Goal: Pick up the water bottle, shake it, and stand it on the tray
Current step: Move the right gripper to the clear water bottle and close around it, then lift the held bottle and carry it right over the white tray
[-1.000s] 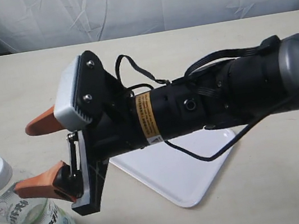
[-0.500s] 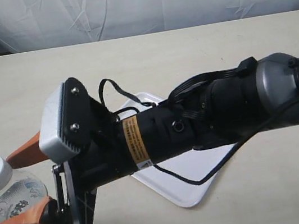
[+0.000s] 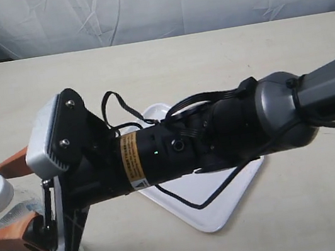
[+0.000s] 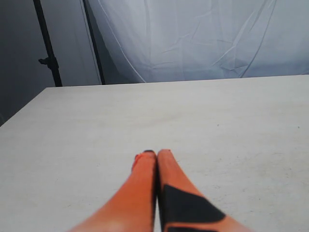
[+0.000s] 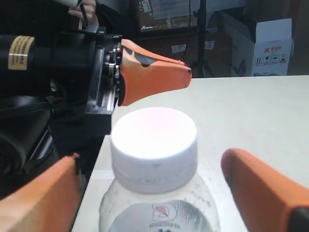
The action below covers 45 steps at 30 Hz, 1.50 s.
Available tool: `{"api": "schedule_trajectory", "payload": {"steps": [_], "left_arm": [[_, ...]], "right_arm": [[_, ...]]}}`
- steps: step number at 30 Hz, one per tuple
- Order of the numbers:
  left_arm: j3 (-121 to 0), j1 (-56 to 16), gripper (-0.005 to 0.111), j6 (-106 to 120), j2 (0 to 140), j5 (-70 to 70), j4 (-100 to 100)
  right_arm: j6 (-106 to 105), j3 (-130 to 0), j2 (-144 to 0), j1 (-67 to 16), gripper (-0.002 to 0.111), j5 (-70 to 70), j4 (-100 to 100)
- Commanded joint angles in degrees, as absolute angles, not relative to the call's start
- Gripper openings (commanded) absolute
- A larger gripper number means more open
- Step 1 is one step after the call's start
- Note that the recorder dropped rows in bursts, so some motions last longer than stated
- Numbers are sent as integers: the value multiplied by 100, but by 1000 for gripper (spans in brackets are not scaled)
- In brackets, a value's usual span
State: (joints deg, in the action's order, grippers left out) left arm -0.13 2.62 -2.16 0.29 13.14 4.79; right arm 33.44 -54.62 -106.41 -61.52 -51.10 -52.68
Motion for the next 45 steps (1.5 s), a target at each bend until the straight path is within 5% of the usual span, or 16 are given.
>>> {"api": "schedule_trajectory", "payload": {"steps": [1,17,19,23,24,27,30,38,45], "left_arm": [[0,270,0,-252,0,1288,485],[0,270,0,-252,0,1288,485],[0,270,0,-252,0,1288,485],[0,270,0,-252,0,1288,485],[0,270,0,-252,0,1288,485],[0,270,0,-252,0,1288,485],[0,270,0,-252,0,1288,485],[0,270,0,-262,0,1288,485],[0,270,0,-249,0,1288,485]], "right_arm": [[3310,-5661,-10852,-6174,79,-5061,-5226],[3334,-5728,-11395,-6546,75,-4529,-5095],[3334,-5728,-11395,-6567,62,-4517,-5084],[3334,-5728,-11347,-6572,5,-4517,-5086],[3334,-5728,-11301,-6572,1,-4456,-5068],[3334,-5728,-11081,-6572,2,-3825,-5068],[3334,-5728,-10148,-6506,-1,-1588,-5068],[3462,-5969,-7718,-5179,-1,-945,-4451],[4255,-4984,-8458,-5143,-1,-719,-4024]]}}
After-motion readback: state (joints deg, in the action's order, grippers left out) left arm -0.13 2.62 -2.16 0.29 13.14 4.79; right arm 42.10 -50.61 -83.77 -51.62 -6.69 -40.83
